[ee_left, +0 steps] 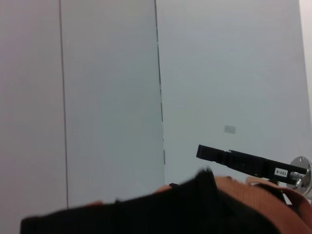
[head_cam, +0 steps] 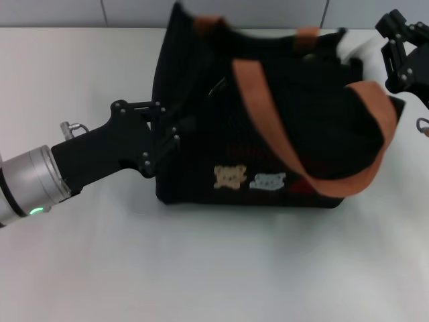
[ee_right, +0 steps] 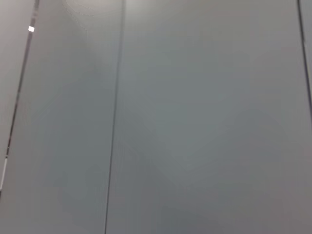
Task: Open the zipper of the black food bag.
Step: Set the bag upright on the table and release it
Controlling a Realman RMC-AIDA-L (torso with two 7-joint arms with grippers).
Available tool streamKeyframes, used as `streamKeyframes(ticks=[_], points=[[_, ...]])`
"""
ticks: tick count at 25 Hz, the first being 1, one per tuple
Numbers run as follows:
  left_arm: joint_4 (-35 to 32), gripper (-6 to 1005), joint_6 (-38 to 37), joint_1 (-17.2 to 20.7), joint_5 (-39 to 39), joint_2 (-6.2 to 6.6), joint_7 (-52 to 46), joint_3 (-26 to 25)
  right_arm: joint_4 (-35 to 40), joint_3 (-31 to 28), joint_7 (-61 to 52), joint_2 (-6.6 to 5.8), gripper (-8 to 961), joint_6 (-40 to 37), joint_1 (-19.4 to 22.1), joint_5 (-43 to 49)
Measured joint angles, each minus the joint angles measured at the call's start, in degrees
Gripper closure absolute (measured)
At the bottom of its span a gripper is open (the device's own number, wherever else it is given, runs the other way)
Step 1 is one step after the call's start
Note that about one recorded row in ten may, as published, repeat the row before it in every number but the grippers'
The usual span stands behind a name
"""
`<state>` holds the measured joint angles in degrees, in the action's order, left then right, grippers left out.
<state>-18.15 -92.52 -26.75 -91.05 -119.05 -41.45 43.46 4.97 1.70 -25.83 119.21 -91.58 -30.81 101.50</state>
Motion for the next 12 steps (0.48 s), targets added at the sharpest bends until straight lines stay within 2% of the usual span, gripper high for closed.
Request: streamKeyframes(ticks=[3,6,9,10,12], points=[[0.82,852,-0.20,0.32,0.45,0.10,0.06,-0.04,0.72,0.00,-3.65,-0.04,833,1.18,-0.52,-0.07],[0.76,759,-0.49,0.82,1.20,0.19,0.03,-0.04,1.41,0.00,-6.50,-0.03,824,0.93,-0.56,-0.02],[0.36,666,-1.84,2.37,3.67,0.46,-0.08,-0.09,3.83,0.05,-12.80,-0.03,666,-0.10,-0.53,0.09],[0.04,635,-3.36,3.65,5.45,0.72,-0.10,-0.13,5.97,0.28,-18.09,-0.03,613,-1.32,-0.25,0.10],[-0.30,501,-4.31,4.47,6.36,0.88,-0.17,-0.15,7.19,0.42,-20.35,-0.03,565,-1.97,-0.07,0.11]])
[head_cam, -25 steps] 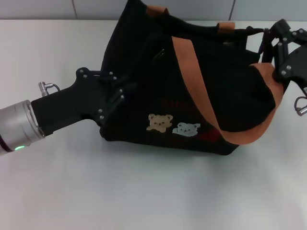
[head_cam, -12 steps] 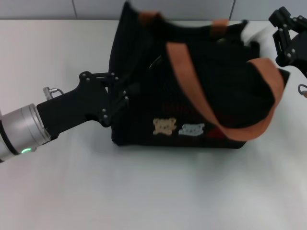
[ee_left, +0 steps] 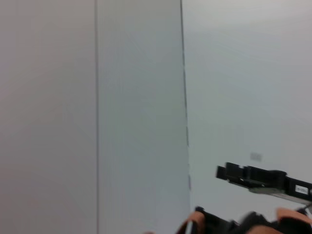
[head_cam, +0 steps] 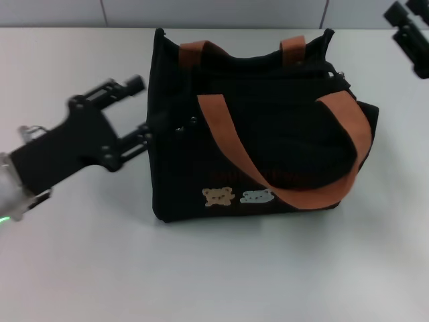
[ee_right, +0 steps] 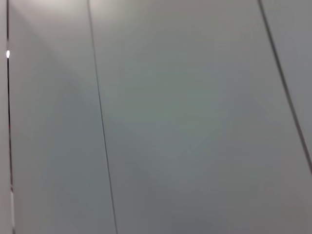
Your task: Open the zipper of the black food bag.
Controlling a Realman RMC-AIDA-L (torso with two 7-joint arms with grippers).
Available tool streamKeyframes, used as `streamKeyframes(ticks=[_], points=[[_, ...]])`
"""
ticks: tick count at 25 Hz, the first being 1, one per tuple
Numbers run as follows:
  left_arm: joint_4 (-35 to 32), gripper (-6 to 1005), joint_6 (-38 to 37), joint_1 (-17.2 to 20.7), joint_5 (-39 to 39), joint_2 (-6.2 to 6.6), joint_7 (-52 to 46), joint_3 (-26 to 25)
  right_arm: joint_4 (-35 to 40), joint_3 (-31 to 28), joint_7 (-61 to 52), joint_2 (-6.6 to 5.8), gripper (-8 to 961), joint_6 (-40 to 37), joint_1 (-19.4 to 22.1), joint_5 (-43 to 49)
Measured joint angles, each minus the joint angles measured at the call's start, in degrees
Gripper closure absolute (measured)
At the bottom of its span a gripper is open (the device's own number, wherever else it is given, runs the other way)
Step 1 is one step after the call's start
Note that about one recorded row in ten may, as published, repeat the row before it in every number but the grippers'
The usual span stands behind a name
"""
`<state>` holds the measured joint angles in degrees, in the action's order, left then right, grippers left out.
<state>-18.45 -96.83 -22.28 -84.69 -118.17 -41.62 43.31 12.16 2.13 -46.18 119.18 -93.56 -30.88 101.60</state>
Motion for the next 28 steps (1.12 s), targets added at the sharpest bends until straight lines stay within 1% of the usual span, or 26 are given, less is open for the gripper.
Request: streamKeyframes(ticks=[1,2,5,6,7,8,9,10,11,12,13,14,15,16,17,18,19,21,25,28], points=[[-0.99,434,-1.75,1.52,1.34,0.27,-0.52,-0.25,2.48,0.25,-4.49,-0.03,541,-2.14,0.66,0.02],[-0.99,410,-1.75,1.52,1.34,0.27,-0.52,-0.25,2.48,0.25,-4.49,-0.03,517,-2.14,0.66,0.02],[-4.32,338,-6.48,4.52,2.64,1.24,-4.18,-1.78,6.20,1.34,-12.48,-0.58,444,-7.19,2.08,0.21],[-6.30,314,-10.49,5.73,2.24,2.56,-7.05,-1.93,9.01,4.21,-17.81,-1.61,420,-11.42,3.09,0.60],[-6.30,289,-10.49,5.73,2.24,2.56,-7.05,-1.93,9.01,4.21,-17.81,-1.61,396,-11.42,3.09,0.60],[-8.16,265,-14.08,6.35,0.14,4.14,-9.68,-1.10,10.45,6.44,-19.88,-2.26,372,-13.44,3.53,0.77],[-8.16,241,-14.08,6.35,0.14,4.14,-9.68,-1.10,11.97,10.02,-21.61,-3.16,330,-15.54,4.00,1.06],[-9.30,217,-15.59,6.57,-1.63,4.90,-11.08,-0.60,13.37,13.86,-22.91,-4.12,288,-17.52,4.39,1.49],[-11.56,193,-17.40,6.96,-5.10,6.00,-14.18,0.08,15.70,22.59,-23.82,-6.01,245,-21.29,4.86,3.47],[-11.56,190,-17.40,6.96,-5.10,6.00,-14.18,0.08,15.70,22.59,-23.82,-6.01,203,-21.29,4.86,3.47],[-12.86,188,-17.72,7.14,-6.99,6.27,-15.87,0.51,17.26,29.81,-22.89,-6.98,161,-24.44,4.95,6.19],[-14.16,185,-17.87,7.32,-8.67,6.47,-17.53,1.00,17.26,29.81,-22.89,-6.98,152,-24.44,4.95,6.19],[-15.22,183,-17.99,7.46,-10.34,6.57,-18.97,1.65,17.89,32.84,-22.09,-7.11,144,-25.64,4.91,7.45],[-16.28,180,-18.12,7.53,-12.71,6.64,-21.28,3.02,18.80,36.50,-20.92,-6.51,135,-26.39,4.67,8.82],[-16.28,180,-18.12,7.53,-12.71,6.64,-21.28,3.02,18.80,36.50,-20.92,-6.51,127,-26.39,4.67,8.82],[-16.43,180,-18.16,7.54,-13.22,6.64,-22.02,3.61,19.48,38.90,-20.66,-5.55,118,-26.29,4.30,9.18],[-16.47,180,-18.20,7.55,-13.59,6.61,-22.55,4.06,19.48,38.90,-20.66,-5.55,118,-26.29,4.30,9.18],[-16.47,180,-18.23,7.68,-13.70,6.27,-22.85,4.37,20.04,40.27,-20.63,-4.52,118,-26.01,3.51,9.43],[-16.12,180,-18.25,7.75,-13.51,6.17,-22.87,4.40,20.10,40.44,-20.64,-4.12,118,-26.08,2.36,10.14],[-16.01,180,-18.28,7.77,-13.33,6.05,-22.92,4.39,20.10,40.50,-20.69,-4.07,118,-26.43,1.16,10.64]])
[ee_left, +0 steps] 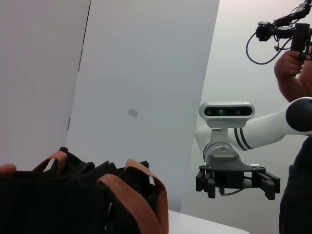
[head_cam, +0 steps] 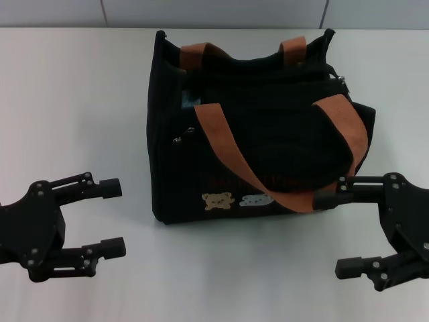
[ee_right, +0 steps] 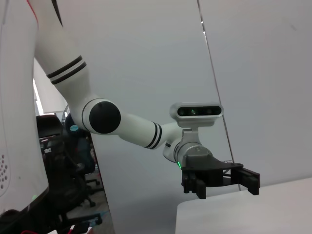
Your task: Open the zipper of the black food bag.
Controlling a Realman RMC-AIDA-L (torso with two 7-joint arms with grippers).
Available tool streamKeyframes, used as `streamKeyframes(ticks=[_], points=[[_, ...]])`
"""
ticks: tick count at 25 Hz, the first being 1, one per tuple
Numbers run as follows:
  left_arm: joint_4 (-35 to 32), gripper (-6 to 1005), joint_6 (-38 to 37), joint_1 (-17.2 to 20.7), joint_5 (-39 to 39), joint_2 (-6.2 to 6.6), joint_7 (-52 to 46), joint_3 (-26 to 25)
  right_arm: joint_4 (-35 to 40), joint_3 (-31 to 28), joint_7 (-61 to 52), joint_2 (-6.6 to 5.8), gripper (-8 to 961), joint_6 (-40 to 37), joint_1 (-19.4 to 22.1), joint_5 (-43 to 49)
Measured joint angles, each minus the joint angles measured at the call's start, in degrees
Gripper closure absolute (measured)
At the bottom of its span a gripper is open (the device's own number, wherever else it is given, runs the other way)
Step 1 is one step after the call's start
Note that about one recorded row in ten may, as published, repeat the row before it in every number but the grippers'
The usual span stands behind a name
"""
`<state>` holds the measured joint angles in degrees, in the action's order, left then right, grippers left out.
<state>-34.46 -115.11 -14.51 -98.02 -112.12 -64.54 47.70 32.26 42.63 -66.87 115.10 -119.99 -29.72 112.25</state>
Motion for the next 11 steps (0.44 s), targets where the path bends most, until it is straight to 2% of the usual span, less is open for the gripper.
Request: streamKeyframes(ticks=[11], points=[[0.10,180,-0.02,-0.33,0.30,-0.69,-0.11,-0.36,0.08,0.07,-0.42,-0.19,118,-0.26,-0.58,0.08]])
